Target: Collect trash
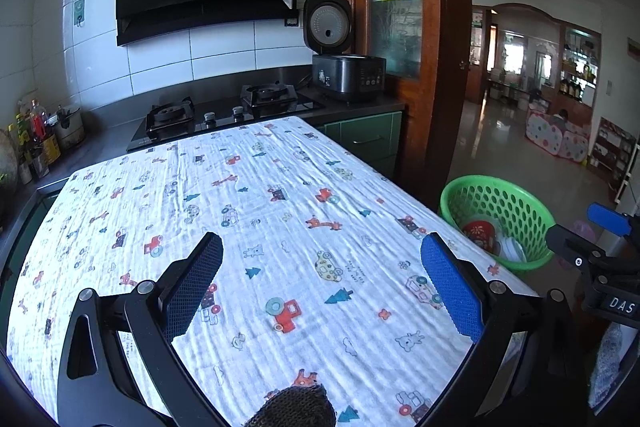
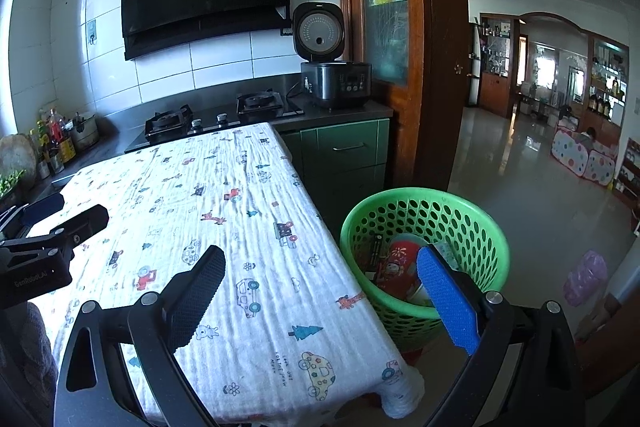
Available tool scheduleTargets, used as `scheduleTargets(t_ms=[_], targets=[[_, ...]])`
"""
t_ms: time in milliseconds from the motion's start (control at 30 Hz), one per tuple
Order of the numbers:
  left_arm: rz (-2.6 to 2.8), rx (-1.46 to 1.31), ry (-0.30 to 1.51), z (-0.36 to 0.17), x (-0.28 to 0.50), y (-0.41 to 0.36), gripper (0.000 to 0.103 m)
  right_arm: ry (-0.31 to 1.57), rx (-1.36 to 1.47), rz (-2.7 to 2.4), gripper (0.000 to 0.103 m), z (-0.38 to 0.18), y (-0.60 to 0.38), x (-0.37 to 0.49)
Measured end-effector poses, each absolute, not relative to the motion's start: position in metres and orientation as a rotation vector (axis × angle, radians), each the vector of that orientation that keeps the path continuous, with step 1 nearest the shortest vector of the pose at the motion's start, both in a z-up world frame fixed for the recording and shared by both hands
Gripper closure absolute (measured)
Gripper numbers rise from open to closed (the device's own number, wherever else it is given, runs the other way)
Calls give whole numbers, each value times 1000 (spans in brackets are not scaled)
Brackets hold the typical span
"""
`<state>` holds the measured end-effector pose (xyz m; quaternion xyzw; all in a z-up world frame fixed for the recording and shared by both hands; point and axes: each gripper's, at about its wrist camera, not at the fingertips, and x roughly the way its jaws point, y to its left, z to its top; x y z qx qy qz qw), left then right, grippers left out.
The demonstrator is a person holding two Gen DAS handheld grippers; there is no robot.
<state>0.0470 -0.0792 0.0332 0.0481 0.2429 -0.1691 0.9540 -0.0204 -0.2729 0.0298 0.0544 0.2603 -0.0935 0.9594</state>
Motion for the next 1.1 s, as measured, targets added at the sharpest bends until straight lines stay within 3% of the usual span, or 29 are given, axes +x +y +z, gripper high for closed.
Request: scheduleTargets(t_ms=[1100], targets=[[-323,82,490,33,45,-75,5,517,110,-189,9,31,-268,-24]])
